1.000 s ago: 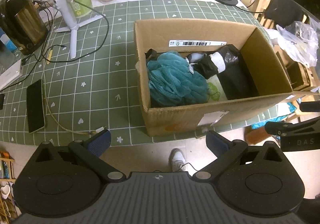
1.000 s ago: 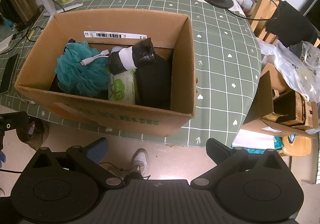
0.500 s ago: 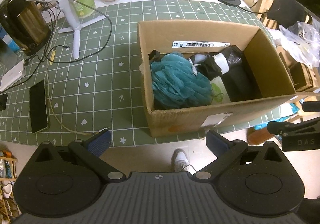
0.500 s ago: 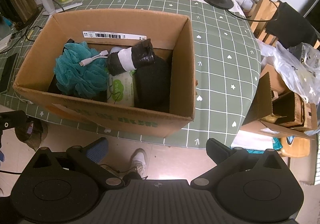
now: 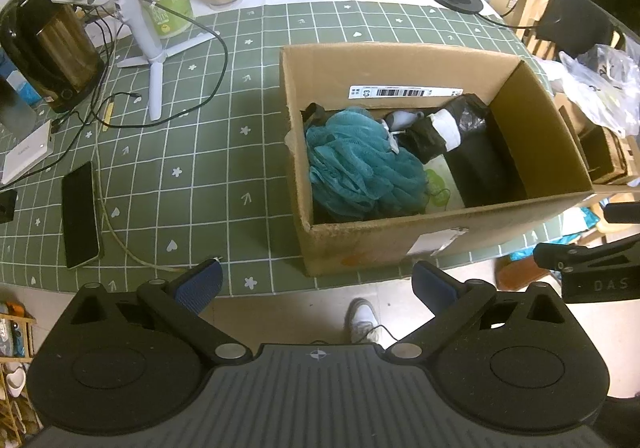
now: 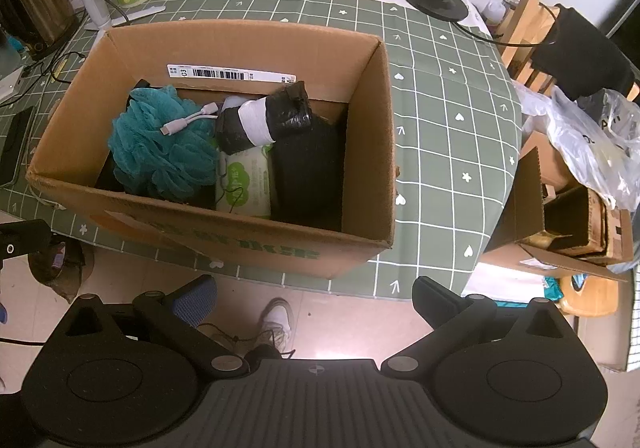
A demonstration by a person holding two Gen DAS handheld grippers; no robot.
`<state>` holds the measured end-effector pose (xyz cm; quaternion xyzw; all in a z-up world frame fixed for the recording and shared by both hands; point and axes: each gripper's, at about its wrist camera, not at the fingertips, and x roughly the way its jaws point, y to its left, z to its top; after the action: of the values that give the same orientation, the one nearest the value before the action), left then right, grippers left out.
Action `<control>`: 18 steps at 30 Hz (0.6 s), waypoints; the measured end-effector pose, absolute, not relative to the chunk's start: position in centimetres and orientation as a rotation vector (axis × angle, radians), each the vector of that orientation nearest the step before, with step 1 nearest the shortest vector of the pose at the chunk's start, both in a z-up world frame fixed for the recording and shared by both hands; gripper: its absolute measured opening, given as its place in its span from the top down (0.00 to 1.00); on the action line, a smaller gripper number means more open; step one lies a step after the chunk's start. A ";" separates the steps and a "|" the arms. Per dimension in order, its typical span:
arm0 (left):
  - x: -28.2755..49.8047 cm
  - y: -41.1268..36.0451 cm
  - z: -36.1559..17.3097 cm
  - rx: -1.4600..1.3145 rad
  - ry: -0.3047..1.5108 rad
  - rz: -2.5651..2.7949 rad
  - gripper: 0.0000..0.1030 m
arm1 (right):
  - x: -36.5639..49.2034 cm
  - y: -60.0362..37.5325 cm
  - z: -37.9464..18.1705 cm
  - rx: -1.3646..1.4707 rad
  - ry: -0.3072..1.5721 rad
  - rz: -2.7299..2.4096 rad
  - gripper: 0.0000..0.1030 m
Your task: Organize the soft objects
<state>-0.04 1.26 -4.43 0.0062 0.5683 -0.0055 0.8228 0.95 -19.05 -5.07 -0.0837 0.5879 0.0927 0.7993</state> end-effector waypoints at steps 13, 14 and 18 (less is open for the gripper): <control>-0.1 1.5 -4.3 0.014 1.207 -0.009 0.00 | 1.0 -18.6 -5.0 -0.186 1.260 0.201 0.00; -0.1 1.5 -4.3 0.014 1.207 -0.009 0.00 | 1.0 -18.6 -5.0 -0.186 1.261 0.201 0.00; -0.1 1.5 -4.3 0.014 1.207 -0.009 0.00 | 1.0 -18.6 -5.0 -0.187 1.261 0.201 0.00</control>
<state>-0.13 1.48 -4.28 0.0068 0.5676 -0.0042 0.8233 0.97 -18.62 -5.02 -0.0871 0.5875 0.0936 0.7990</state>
